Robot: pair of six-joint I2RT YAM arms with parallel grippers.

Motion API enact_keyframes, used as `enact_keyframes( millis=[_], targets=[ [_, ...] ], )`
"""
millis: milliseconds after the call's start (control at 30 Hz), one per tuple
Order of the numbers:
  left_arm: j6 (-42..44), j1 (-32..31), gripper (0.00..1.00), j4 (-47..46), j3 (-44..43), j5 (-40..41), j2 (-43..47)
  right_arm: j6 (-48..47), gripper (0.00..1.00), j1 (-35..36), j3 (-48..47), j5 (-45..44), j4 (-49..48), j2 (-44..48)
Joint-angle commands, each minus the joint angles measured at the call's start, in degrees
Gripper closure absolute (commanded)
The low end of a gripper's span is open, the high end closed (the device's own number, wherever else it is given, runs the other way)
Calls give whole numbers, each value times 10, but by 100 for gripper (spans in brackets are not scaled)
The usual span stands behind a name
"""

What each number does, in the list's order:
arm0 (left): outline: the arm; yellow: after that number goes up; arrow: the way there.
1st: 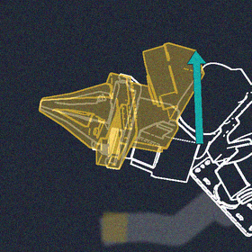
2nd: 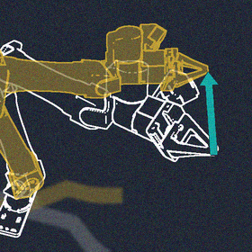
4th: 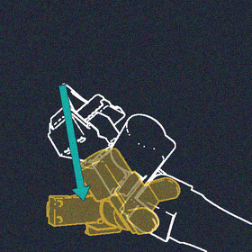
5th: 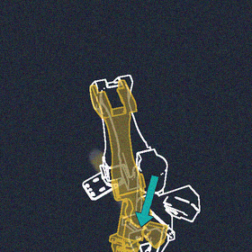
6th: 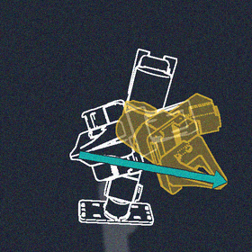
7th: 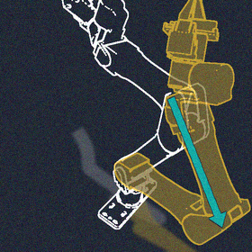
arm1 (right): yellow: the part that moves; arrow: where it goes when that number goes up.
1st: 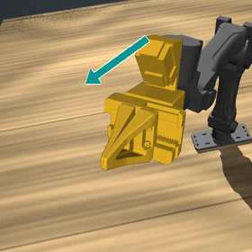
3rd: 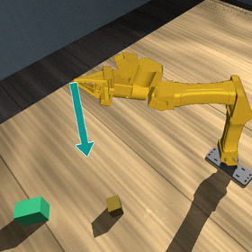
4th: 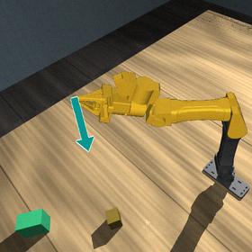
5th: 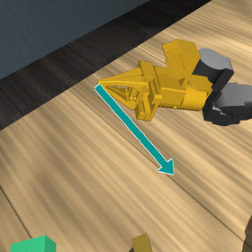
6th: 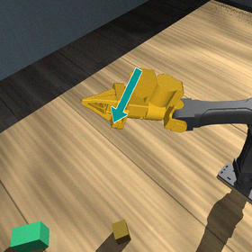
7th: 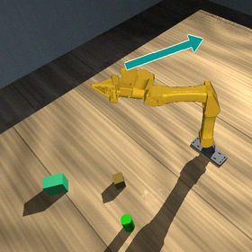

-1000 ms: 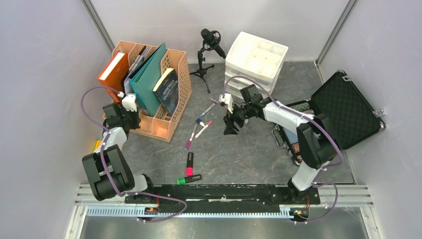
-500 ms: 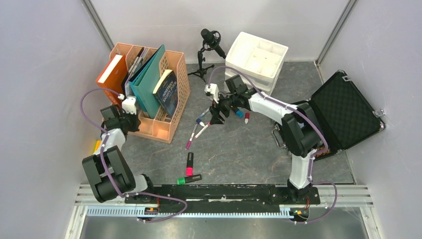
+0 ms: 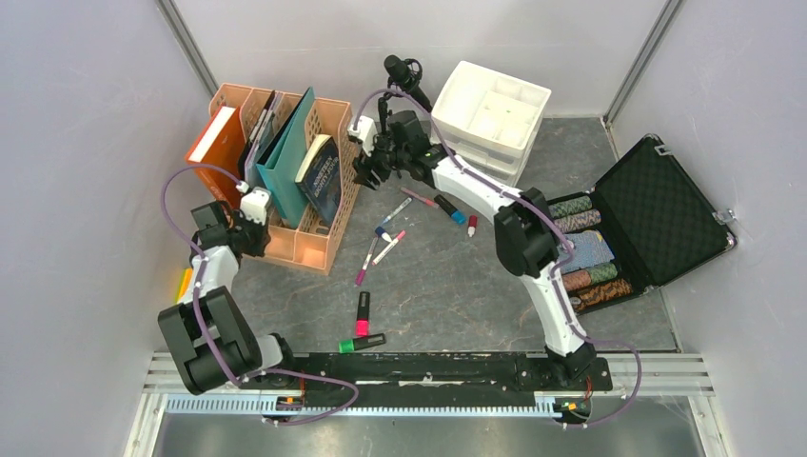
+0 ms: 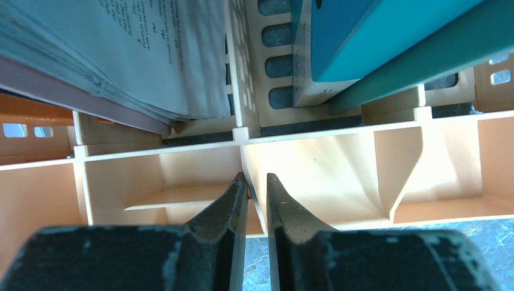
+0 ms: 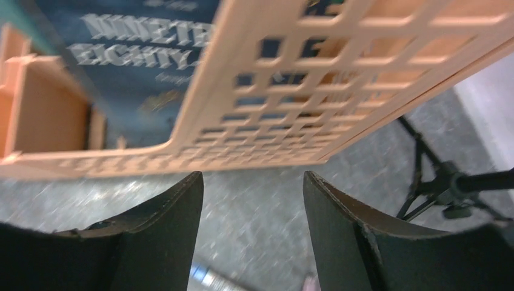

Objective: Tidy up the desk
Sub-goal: Move the storage box to the corner of the board.

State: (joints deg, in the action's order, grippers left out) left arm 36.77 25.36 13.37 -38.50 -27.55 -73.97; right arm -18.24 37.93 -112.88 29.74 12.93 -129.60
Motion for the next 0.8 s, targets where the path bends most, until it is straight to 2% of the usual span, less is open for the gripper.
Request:
enact_keyframes(
  millis=[0,133,300,367,533,767],
  targets=[
    [46,3,77,160,21,56,-3,10,35,5,-109,-74,-49,-75],
    [37,4,70,157,25,63,12,-26,42,14,-141,-107,-68,-107],
    [26,4,59,163,32,65,41,-35,55,17,-177,-123,-93,-136],
    [26,4,53,163,38,69,58,-29,57,18,-196,-120,-105,-147],
    [26,4,30,164,47,77,96,-6,61,24,-236,-117,-152,-172],
    [18,4,10,163,49,79,150,17,63,26,-259,-96,-213,-191]
  ],
)
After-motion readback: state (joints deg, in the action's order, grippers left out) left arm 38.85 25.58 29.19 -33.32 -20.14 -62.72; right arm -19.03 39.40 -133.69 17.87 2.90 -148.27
